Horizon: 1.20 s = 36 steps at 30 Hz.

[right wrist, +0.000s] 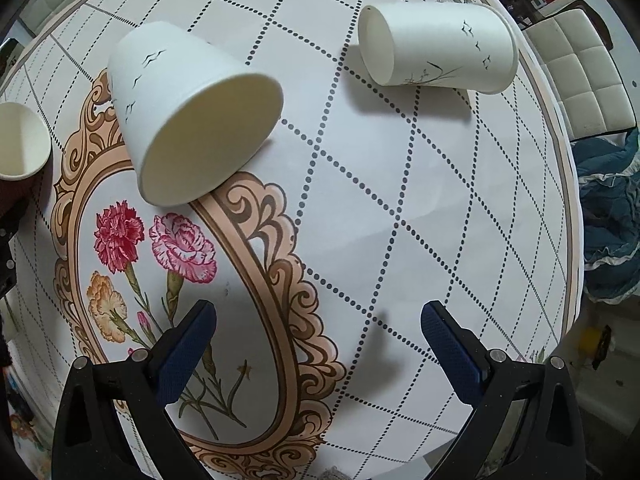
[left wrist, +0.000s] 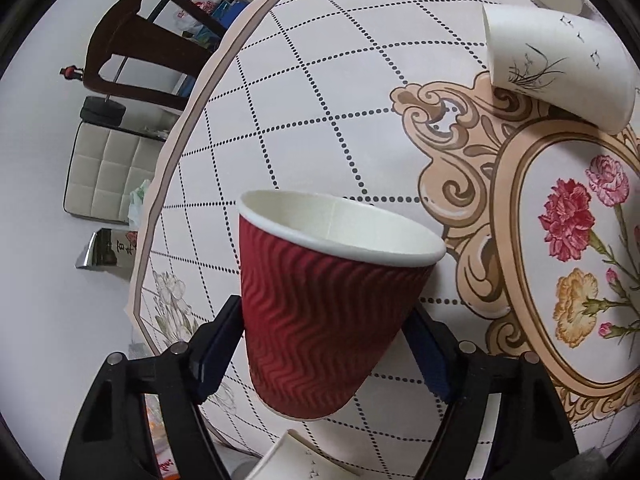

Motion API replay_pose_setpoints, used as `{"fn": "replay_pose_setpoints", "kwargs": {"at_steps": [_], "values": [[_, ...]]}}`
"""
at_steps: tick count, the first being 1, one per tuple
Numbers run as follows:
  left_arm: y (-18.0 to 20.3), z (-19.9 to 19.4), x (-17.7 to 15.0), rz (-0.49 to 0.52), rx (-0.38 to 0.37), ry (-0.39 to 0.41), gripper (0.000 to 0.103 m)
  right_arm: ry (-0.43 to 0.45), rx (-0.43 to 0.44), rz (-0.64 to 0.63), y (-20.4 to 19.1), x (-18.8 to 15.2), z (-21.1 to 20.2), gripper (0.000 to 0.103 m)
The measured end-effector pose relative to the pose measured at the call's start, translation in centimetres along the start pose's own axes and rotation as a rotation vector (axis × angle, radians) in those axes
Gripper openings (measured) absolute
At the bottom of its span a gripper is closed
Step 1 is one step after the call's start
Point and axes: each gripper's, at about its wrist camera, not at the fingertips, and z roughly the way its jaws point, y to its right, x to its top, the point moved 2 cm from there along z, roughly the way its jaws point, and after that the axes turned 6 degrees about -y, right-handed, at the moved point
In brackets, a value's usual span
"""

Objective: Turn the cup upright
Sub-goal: 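Close the left gripper around the red cup's body and lift it, then rotate the left tool to turn the red cup rim-up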

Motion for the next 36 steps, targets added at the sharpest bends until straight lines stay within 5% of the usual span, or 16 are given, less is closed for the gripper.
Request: {"fn": "replay_pose_setpoints", "kwargs": {"at_steps": [19,36], "values": [[-2.0,-7.6,-4.7,-0.279,-0.067,0.046,0.077,0.050,-0.002,0.006,3.2,-5.8,-2.3,0.103],[6.3,-11.2,-13.1,-0.837,-0.486,-0.165,0.077,0.105,0.019,-0.139,6.4,-12.1,-4.7,0.103]]}}
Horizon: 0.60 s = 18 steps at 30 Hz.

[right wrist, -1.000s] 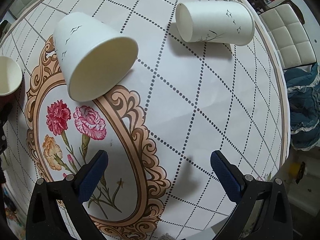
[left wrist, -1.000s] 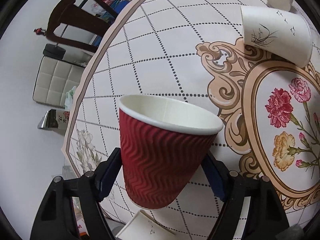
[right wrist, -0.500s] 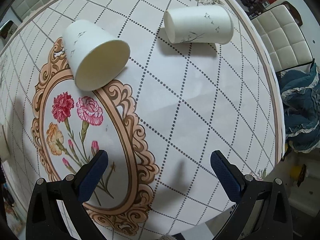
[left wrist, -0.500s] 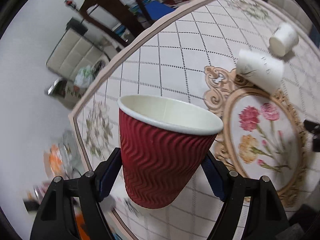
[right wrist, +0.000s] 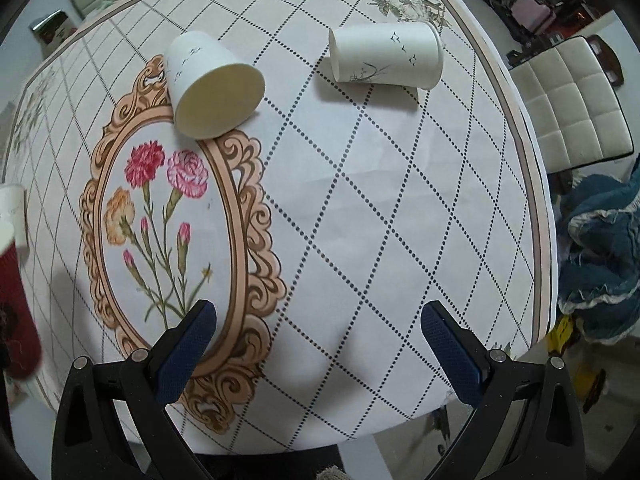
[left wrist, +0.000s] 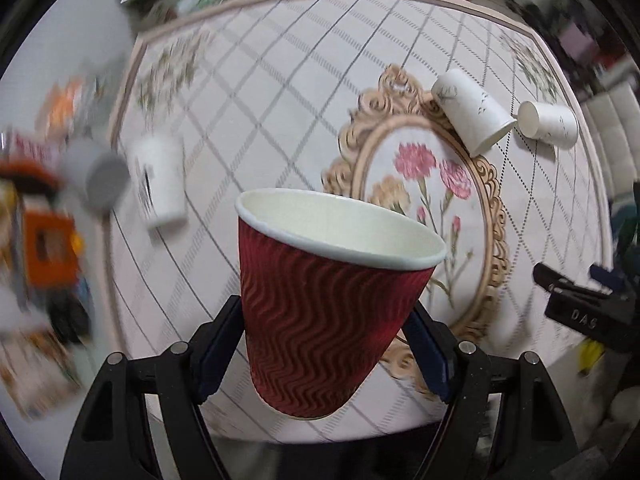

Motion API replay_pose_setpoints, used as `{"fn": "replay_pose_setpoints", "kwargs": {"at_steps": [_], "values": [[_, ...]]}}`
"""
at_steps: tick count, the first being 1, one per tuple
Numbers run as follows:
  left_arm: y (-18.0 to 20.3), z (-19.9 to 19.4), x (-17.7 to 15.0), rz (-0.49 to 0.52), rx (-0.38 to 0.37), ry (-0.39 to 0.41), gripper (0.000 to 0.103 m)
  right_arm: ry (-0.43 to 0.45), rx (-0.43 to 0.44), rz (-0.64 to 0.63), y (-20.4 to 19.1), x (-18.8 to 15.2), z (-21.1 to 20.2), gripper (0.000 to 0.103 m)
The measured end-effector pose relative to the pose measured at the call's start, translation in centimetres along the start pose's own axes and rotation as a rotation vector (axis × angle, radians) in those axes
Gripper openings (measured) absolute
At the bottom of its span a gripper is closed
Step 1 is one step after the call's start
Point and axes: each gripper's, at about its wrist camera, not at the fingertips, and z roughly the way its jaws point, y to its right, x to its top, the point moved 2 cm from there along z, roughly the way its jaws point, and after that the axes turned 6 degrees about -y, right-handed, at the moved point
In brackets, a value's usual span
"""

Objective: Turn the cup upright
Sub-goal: 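Rotate the left tool to turn the red cup rim-up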

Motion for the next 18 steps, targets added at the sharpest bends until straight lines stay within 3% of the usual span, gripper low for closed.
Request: {"fn": "replay_pose_setpoints", "kwargs": {"at_steps": [7,12,18], "values": [[-0.2,3.2,-1.8,-0.201,-0.131,-0.091,0.077,-0.021,0.000,-0.043,0.0,1.2,1.3,0.103],[-0.2,5.7,-1.1,-0.309,-0.218,-0.133,0.077,-0.055,-0.007,-0.043,0.5,1.2,3.2,0.103],[0.1,7.5,0.7,-0.300,-0.192,-0.120,0.077,-0.090,-0.022,-0.017,0.9,1.6,5.1,0.103]]}}
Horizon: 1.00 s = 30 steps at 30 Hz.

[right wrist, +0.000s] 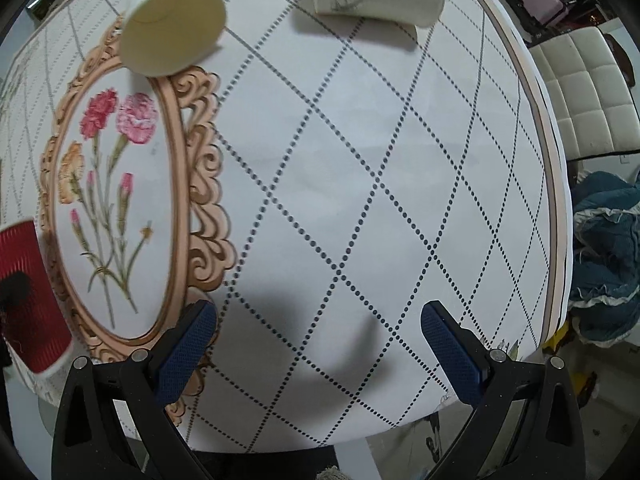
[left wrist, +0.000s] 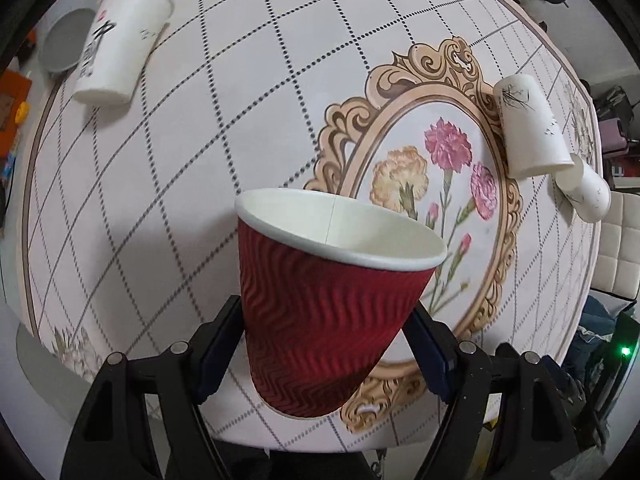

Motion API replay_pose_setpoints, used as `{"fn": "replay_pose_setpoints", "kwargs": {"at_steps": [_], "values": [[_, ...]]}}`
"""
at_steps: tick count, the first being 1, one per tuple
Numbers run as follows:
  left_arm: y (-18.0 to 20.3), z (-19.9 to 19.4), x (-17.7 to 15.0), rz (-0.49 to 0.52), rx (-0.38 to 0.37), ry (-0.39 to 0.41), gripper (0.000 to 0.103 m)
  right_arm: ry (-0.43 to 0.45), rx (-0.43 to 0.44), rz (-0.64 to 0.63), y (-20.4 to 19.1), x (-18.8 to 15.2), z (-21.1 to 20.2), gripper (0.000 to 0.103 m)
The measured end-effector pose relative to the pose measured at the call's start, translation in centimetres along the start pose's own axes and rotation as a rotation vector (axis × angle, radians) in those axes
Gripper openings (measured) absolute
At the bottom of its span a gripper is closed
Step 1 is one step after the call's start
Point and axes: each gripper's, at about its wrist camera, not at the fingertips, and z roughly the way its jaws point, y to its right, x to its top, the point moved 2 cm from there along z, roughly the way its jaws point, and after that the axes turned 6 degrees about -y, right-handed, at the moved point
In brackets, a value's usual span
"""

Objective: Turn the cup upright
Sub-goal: 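Rotate the left tool to turn the red cup rim-up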

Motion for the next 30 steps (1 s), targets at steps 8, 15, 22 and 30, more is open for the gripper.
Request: {"fn": "replay_pose_setpoints", "kwargs": {"at_steps": [8,15,22,30], "values": [[0.3,2.0,1.0,0.071,-0.007,-0.035,0.079,-0.014,-0.028,0.016,-0.1,1.1,1.0,0.103],[0.6,2.3,1.2,0.130,0.014,-0.026,0.103,-0.030,-0.039,0.014,-0.4,1.2,1.4,0.103],[1.7,1.3,1.7,0.161,0.030,-0.005,0.103,-0.028,-0.042,0.013,-1.1,0.2,1.1,0.103],[1.5,-4.2,0.0,0.277,0.092,0.142,0.103,-0.006,-0.040,0.004,-2.2,-0.9,-0.7,0.103]]}}
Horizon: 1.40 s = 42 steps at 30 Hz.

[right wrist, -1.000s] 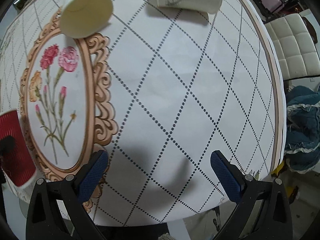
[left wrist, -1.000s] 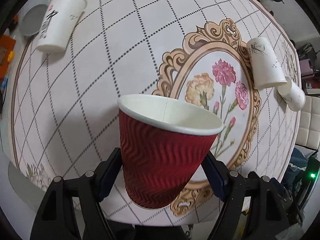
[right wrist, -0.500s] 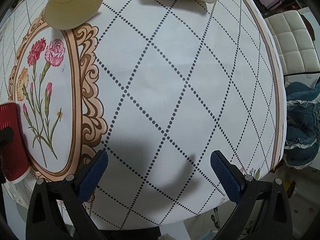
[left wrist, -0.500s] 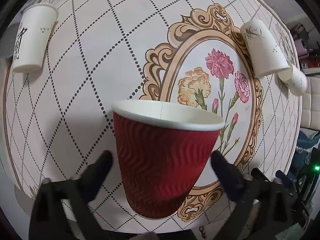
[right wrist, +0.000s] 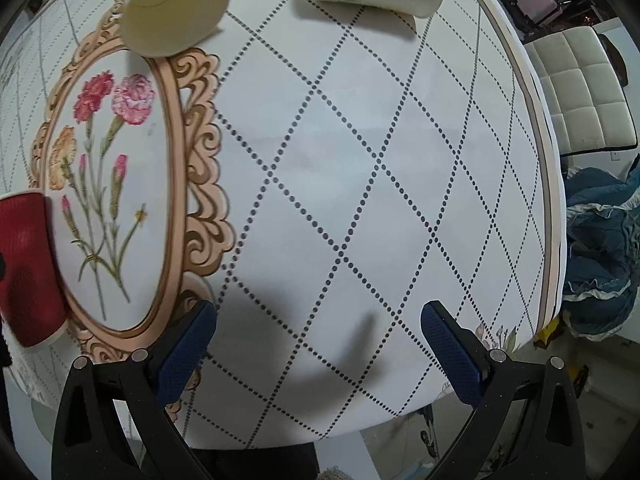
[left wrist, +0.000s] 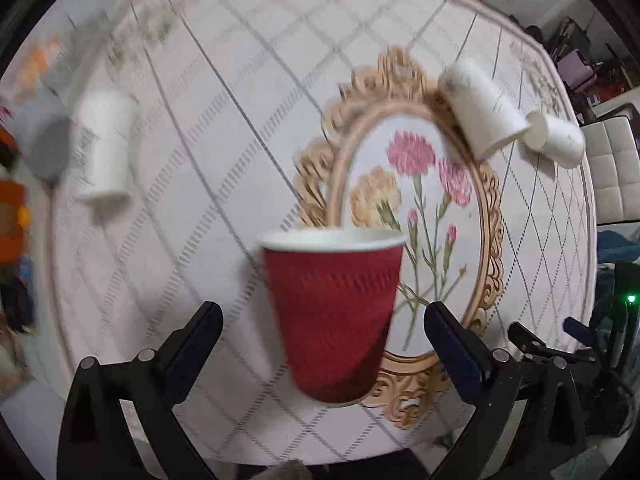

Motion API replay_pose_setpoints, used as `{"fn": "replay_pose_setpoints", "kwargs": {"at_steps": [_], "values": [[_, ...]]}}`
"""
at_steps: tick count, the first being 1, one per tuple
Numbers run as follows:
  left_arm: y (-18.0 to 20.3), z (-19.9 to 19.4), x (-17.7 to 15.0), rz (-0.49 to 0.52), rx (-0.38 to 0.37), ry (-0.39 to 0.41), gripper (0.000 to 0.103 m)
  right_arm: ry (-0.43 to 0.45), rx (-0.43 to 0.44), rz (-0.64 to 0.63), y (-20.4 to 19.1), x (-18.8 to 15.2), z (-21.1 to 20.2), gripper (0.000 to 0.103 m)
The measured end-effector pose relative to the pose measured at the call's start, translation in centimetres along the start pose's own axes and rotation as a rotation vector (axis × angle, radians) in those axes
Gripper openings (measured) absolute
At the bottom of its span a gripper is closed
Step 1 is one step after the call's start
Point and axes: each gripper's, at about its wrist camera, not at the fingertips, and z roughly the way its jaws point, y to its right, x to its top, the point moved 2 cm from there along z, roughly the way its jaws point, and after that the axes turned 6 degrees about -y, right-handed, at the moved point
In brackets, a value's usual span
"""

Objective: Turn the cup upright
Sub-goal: 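Rotate the left tool to turn the red cup rim-up, then lower the upright red cup onto the tablecloth with the left tool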

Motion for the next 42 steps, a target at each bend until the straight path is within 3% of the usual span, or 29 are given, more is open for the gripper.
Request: {"fn": "replay_pose_setpoints", "kwargs": {"at_steps": [5,10,17,25,29,32,36,42], "values": [[-2.9,-4.9,-1.8,-0.022,0.106,0.183,0.103,0.040,0.024,-0.027,-1.8,-1.1,-2.9,0.103],[-6.6,-6.0,-3.9,-0.067,0.144,0.255,0.103,0.088,0.072,-0.098,-5.9,-2.7,-6.6,0.103],[-12.5,-3.6,-6.2,-0.136,0.261,0.219,0.103,0.122,0.113,-0.212,-13.1,-3.6,-9.3,0.103],[-17.4,0.8,-7.5,-0.219,0.327,0.118,0.103,0.123,0.095,-0.261,-19.1,-3.3,-8.4,0.103],[-18.5,2.3,-7.5,-0.234,0.326,0.079,0.103,0.113,0.089,-0.257,-20.8,-2.4,-7.5,0.102],[-18.6,2.8,-7.4,-0.225,0.327,0.066,0.103,0.101,0.082,-0.249,-21.9,-1.7,-6.8,0.097],[-18.7,3.3,-7.2,-0.209,0.336,0.045,0.103,0.065,0.077,-0.228,-22.7,-0.6,-5.4,0.077],[-18.7,3.5,-6.8,-0.199,0.326,0.021,0.103,0.071,0.087,-0.220,-23.0,-0.3,-5.1,0.077]]}}
